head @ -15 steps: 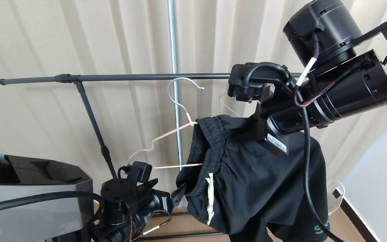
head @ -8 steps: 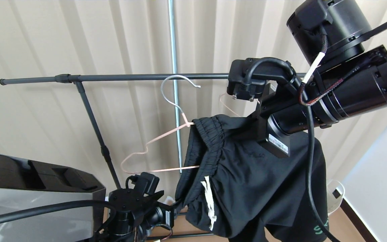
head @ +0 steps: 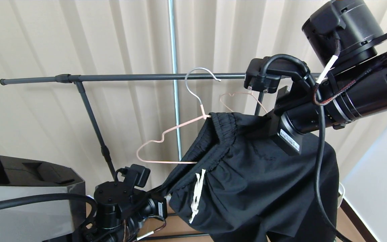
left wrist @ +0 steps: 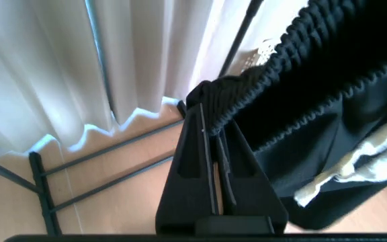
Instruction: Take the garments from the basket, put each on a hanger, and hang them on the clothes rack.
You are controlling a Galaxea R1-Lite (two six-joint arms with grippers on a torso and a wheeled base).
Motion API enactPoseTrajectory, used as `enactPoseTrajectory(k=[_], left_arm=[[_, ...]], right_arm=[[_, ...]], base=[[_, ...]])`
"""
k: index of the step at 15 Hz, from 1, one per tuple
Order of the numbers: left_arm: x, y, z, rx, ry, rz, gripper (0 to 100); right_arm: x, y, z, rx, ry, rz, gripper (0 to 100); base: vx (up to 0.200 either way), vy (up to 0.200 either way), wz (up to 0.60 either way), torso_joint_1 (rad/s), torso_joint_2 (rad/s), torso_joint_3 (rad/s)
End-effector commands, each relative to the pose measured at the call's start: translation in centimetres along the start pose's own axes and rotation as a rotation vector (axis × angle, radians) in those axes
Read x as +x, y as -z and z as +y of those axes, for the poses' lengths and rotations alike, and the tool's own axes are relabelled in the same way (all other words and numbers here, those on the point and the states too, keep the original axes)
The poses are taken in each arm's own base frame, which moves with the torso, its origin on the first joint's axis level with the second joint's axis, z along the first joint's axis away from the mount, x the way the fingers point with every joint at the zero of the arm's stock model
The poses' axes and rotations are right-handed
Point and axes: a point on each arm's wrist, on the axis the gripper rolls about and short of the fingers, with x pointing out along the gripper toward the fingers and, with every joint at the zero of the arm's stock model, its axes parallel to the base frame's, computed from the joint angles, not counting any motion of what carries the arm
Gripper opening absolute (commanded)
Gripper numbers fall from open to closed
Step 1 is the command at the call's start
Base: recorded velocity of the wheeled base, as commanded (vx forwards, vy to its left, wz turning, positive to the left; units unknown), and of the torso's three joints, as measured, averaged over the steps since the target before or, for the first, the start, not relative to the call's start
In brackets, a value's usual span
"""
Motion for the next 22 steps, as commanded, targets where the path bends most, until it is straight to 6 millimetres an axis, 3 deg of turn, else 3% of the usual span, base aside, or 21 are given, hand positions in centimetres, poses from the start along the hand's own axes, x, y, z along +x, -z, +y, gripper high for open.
enactPoseTrajectory(k=[1, 3, 9, 18, 22], left_arm=[[-0.6, -1.5, 1.0, -0.004, -0.025, -0.057, 0], [-0.7, -1.8, 1.6, 0.0, -0.022, -0.062, 0], [-0.6, -2.0, 3.4, -0.005, -0.082, -0.069, 0], [-0.1, -2.9, 5.2, -0.022, -0.14, -0.11, 0], [-1.3, -4.5, 4.7, -0.018, -0.125, -0.173, 0]], right_arm=[[-0.3, 1.8, -0.8, 0.044, 0.003, 0.035, 0], [-0.3, 3.6, -0.7, 0.092, -0.064, 0.002, 0], [2.9, 10.1, 0.0, 0.149, -0.046, -0.098, 0], [2.8, 12.4, 0.1, 0.101, -0.006, -0.078, 0], [3.3, 12.5, 0.5, 0.083, 0.01, -0.04, 0]], base=[[0.0, 0.0, 0.0, 0.0, 0.0, 0.0], [0.0, 0.0, 0.0, 0.0, 0.0, 0.0], [0.0, 0.0, 0.0, 0.0, 0.0, 0.0], [0.0, 0.0, 0.0, 0.0, 0.0, 0.0], [0.0, 0.0, 0.0, 0.0, 0.0, 0.0]])
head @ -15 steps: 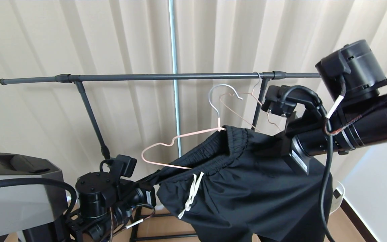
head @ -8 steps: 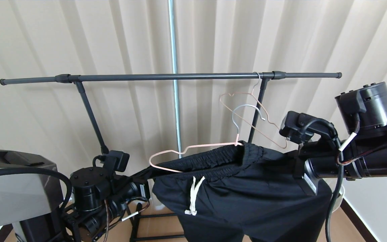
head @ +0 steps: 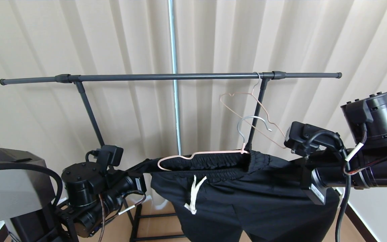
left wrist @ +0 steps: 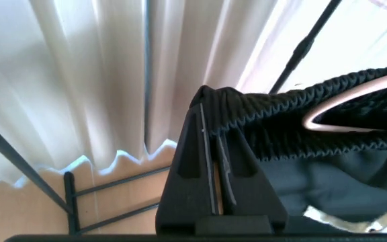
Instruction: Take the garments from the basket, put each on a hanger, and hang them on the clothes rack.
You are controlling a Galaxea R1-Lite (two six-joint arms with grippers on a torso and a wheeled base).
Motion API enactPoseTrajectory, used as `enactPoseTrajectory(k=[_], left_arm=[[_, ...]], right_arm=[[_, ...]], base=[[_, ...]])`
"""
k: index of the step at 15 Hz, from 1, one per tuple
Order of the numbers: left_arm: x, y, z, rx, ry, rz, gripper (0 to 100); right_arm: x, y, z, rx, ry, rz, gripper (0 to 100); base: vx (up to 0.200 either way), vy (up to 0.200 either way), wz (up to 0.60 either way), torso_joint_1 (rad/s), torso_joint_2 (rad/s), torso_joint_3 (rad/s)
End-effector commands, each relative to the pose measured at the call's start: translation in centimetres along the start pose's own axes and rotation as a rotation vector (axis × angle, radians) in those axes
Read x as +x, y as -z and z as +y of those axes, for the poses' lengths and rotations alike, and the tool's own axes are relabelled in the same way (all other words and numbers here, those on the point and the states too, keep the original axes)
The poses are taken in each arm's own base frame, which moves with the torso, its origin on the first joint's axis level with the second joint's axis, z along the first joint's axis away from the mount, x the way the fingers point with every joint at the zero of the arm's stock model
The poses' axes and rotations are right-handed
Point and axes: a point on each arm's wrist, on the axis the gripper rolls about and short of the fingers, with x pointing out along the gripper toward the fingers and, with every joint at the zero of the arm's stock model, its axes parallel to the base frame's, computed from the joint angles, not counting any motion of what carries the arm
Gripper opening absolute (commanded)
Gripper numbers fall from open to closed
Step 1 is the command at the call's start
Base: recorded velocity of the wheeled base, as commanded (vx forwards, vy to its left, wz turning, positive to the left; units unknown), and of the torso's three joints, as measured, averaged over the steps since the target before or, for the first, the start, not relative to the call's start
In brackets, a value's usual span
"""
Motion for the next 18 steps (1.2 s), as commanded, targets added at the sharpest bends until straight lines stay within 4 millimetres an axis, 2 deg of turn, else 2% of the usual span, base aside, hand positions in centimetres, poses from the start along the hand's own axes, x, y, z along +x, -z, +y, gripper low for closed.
enactPoseTrajectory(k=[1, 5, 9, 10, 14, 18], left_arm=[[-0.7, -1.4, -0.2, 0.002, 0.009, -0.053, 0], [-1.4, -2.6, -0.4, 0.001, 0.018, -0.09, 0], [-1.5, -2.9, -0.5, 0.094, -0.004, 0.061, 0], [-1.3, -3.5, -0.5, 0.103, -0.011, 0.07, 0], [-0.9, -8.9, -0.2, 0.169, -0.06, 0.219, 0], [-0.6, -9.9, -1.6, 0.191, -0.036, 0.328, 0]], right_arm=[[0.2, 0.1, 0.2, -0.005, 0.003, 0.015, 0], [0.9, 0.0, 0.3, -0.014, 0.045, 0.057, 0], [1.3, 0.2, 0.4, -0.024, 0.109, 0.047, 0], [1.4, 0.3, 0.4, -0.024, 0.124, 0.045, 0], [2.0, 0.5, 0.3, -0.024, 0.154, 0.061, 0], [4.0, 0.8, 0.6, -0.037, 0.191, 0.088, 0]], base=[[0.0, 0.0, 0.0, 0.0, 0.0, 0.0], [0.0, 0.0, 0.0, 0.0, 0.0, 0.0], [0.0, 0.0, 0.0, 0.0, 0.0, 0.0], [0.0, 0.0, 0.0, 0.0, 0.0, 0.0], [0.0, 0.0, 0.0, 0.0, 0.0, 0.0], [0.0, 0.0, 0.0, 0.0, 0.0, 0.0]])
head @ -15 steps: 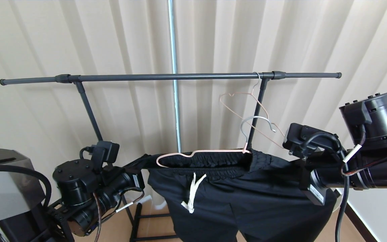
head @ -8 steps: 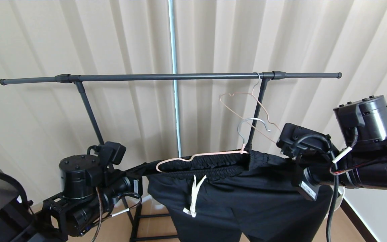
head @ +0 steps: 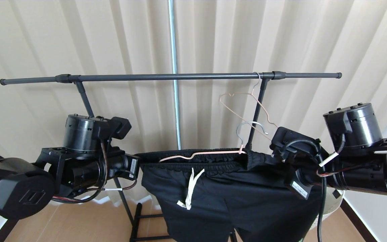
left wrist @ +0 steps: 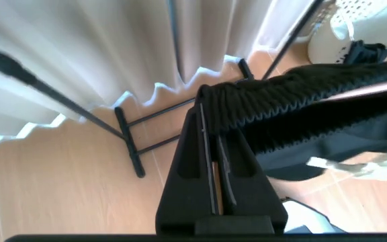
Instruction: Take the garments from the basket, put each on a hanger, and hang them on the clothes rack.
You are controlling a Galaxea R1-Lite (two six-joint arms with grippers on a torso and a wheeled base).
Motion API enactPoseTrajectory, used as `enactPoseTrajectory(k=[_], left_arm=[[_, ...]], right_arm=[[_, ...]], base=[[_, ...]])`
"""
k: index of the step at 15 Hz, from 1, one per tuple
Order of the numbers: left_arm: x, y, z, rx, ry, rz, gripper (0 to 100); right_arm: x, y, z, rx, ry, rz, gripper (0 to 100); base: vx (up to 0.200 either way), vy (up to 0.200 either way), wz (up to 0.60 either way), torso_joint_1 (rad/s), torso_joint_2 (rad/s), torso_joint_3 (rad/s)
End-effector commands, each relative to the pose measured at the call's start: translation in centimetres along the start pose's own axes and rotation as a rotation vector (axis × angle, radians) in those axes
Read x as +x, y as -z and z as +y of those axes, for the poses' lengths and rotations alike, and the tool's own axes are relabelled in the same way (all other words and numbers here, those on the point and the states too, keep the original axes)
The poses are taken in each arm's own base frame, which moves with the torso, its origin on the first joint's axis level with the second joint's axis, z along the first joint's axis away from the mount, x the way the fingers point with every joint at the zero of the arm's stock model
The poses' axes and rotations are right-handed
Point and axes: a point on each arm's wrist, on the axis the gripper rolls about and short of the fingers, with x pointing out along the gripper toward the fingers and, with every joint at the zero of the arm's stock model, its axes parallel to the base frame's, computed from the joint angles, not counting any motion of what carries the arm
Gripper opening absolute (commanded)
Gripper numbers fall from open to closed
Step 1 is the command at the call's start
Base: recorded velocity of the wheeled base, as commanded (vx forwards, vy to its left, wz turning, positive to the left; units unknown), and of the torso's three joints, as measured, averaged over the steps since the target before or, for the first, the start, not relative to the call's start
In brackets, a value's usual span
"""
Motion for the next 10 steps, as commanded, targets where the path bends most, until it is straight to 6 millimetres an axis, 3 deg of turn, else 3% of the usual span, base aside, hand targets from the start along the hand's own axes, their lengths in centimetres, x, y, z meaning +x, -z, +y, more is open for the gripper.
enactPoseTrajectory(k=[1, 6, 10], left_arm=[[-0.9, -1.8, -0.8, 0.014, 0.027, -0.042, 0], [-2.5, -4.3, -5.0, 0.099, 0.122, 0.01, 0], [-3.5, -5.5, -6.8, 0.135, 0.172, 0.038, 0]], right_arm=[[1.7, 0.4, 0.8, -0.013, -0.018, 0.031, 0], [4.1, -0.1, 1.6, 0.003, -0.024, 0.014, 0], [5.9, -0.9, 3.0, 0.067, -0.013, -0.008, 0]], base=[[0.0, 0.0, 0.0, 0.0, 0.0, 0.0], [0.0, 0.0, 0.0, 0.0, 0.0, 0.0], [0.0, 0.0, 0.0, 0.0, 0.0, 0.0]])
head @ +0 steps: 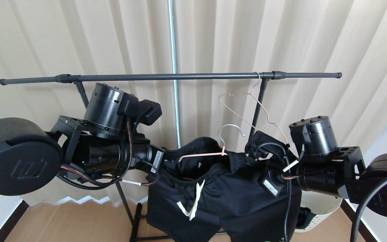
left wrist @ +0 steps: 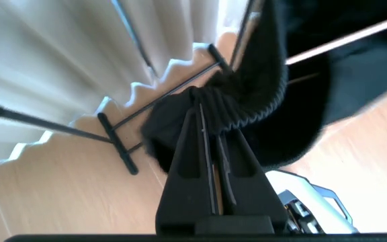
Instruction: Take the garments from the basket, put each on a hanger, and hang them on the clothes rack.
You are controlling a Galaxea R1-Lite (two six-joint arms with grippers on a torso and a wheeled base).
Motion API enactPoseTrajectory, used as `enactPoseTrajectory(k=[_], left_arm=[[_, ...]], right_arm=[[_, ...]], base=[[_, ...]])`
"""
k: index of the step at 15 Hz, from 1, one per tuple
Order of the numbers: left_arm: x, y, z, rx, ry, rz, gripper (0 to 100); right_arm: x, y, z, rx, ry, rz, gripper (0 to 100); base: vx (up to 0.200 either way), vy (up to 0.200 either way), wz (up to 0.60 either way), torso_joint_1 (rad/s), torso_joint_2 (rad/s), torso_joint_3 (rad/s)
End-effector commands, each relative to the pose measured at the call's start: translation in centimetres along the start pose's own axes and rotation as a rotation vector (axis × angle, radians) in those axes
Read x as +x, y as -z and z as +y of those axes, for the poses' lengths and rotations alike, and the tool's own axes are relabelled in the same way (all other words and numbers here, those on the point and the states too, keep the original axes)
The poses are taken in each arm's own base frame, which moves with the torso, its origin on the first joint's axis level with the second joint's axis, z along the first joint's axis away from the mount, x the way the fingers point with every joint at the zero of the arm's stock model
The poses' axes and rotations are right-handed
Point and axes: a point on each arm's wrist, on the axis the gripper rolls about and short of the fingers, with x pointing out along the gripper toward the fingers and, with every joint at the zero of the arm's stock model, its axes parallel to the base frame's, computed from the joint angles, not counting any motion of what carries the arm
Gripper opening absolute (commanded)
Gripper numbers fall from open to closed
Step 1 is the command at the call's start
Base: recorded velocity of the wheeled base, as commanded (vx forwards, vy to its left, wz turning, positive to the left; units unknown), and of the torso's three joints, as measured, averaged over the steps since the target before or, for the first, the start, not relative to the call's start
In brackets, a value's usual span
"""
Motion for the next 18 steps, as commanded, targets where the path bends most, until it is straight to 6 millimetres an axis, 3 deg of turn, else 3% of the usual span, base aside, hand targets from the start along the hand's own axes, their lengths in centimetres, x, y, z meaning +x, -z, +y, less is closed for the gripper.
enactPoseTrajectory(k=[1, 8, 11, 18], left_arm=[[-0.3, -0.7, -0.7, 0.01, 0.022, -0.015, 0], [-1.8, -1.4, -0.8, -0.002, 0.028, -0.058, 0], [-2.0, -1.3, -1.7, -0.004, 0.055, -0.058, 0], [-1.1, 1.1, -1.7, 0.012, 0.031, 0.025, 0]], right_arm=[[1.5, 0.3, 0.9, -0.004, -0.012, 0.029, 0], [4.1, 0.1, 2.7, 0.041, -0.009, 0.016, 0], [4.6, -0.4, 3.2, 0.099, -0.013, -0.014, 0], [3.7, -2.1, 2.3, 0.223, 0.017, -0.167, 0]], base=[[0.0, 0.0, 0.0, 0.0, 0.0, 0.0], [0.0, 0.0, 0.0, 0.0, 0.0, 0.0], [0.0, 0.0, 0.0, 0.0, 0.0, 0.0], [0.0, 0.0, 0.0, 0.0, 0.0, 0.0]])
